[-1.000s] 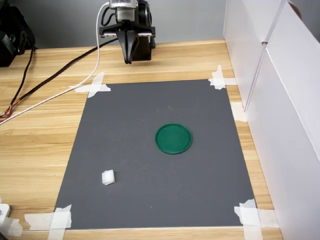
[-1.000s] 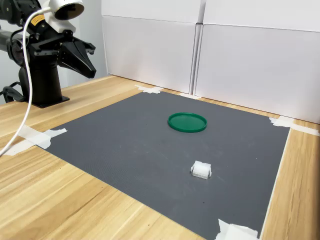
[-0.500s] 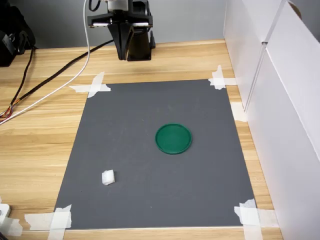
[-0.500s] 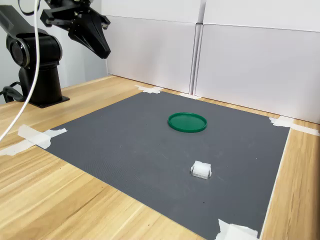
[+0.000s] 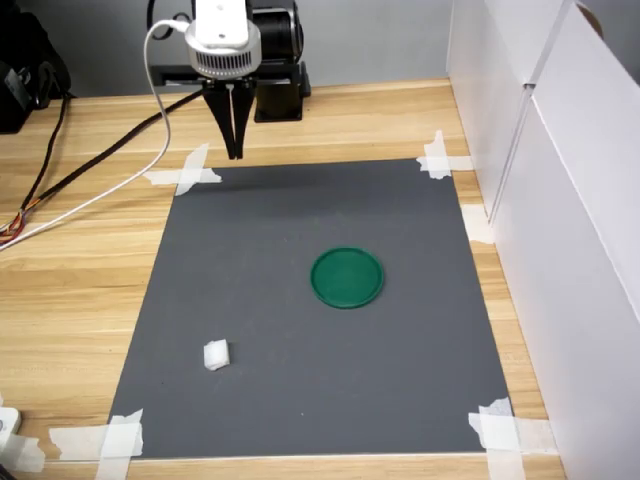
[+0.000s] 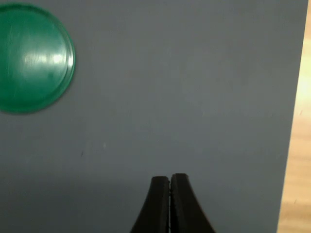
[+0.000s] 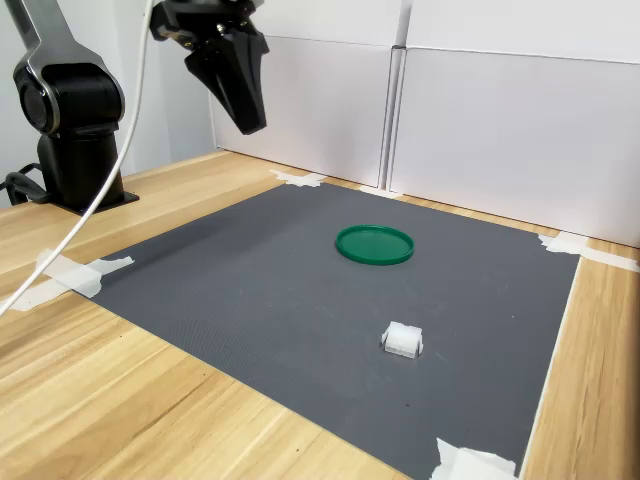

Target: Grasp a white terminal and put it in the green lid.

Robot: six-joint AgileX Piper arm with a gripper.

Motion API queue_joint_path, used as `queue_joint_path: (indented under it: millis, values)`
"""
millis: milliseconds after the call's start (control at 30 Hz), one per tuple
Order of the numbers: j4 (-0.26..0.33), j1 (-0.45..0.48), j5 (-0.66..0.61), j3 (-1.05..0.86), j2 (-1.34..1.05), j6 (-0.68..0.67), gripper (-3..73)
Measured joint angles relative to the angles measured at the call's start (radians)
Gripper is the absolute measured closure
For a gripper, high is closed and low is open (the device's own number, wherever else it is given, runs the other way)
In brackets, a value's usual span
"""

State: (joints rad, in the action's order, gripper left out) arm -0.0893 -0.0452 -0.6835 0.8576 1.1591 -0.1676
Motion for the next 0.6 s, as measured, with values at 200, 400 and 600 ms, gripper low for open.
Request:
queue_joint_path:
  millis: [200,400,600]
  values:
    - [-0.066,0.0,-0.025,0.099,0.1,-0.051,71.6]
    - [-0.067,0.0,-0.085,0.188,0.216,-0.314,71.6]
    - [0.044,0.066,-0.191,0.271,0.313,-0.64,71.4]
